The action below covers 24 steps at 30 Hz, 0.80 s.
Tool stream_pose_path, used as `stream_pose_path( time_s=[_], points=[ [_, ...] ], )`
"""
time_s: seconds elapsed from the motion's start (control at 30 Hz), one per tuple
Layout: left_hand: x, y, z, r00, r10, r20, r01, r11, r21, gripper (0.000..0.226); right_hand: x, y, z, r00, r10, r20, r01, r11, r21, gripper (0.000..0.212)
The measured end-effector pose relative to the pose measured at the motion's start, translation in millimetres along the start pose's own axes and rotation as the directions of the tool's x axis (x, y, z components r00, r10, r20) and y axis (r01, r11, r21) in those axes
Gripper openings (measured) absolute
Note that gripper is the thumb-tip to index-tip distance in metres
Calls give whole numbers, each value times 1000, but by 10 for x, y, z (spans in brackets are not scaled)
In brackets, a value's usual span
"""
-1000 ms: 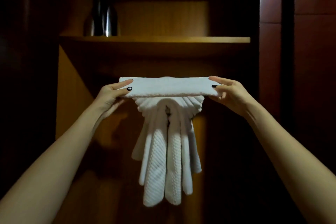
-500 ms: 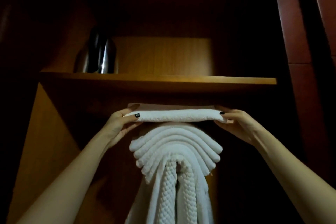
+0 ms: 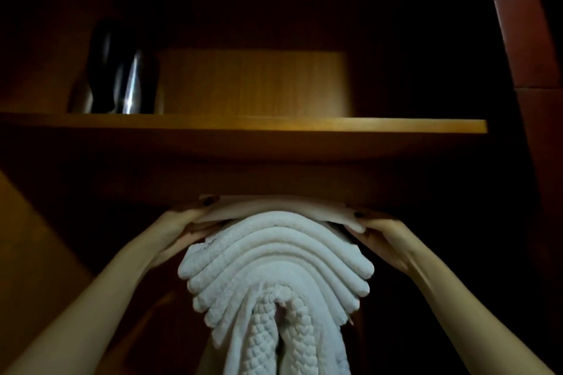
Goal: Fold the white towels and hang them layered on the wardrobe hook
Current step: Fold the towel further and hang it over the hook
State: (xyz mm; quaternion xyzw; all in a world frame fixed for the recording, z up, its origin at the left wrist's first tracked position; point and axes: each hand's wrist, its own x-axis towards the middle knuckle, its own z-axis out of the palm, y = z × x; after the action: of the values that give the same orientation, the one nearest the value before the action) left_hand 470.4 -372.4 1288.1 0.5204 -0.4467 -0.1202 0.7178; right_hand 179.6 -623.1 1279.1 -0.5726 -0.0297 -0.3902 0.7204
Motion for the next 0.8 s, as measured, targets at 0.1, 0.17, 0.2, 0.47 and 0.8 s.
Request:
stream_pose_path(
  time_s=[0.1, 0.17, 0.2, 0.47, 0.8],
  points=[
    [-84, -87, -11, 1000, 20, 15, -20, 999, 29, 42, -101, 143, -88, 1000, 12, 9, -11, 992, -127, 18],
    [-215, -120, 9, 998, 26, 55, -32, 994, 101, 36, -155, 254, -84, 999, 20, -46, -27, 985, -171, 20],
    [-279, -112, 33, 997, 50, 61, -60, 981, 183, 34, -172, 309, -80, 997, 17, -81, -31, 983, -179, 27],
    [-489, 366, 391, 883, 448, 139, -438, 680, 588, 33, -210, 16, 352, 855, -518, 28, 293, 438, -850, 50],
    [-380, 198, 812, 992, 9, 128, -77, 840, 537, 53, -189, 13, 918, 987, 46, 154, 133, 311, -941, 73]
  ],
)
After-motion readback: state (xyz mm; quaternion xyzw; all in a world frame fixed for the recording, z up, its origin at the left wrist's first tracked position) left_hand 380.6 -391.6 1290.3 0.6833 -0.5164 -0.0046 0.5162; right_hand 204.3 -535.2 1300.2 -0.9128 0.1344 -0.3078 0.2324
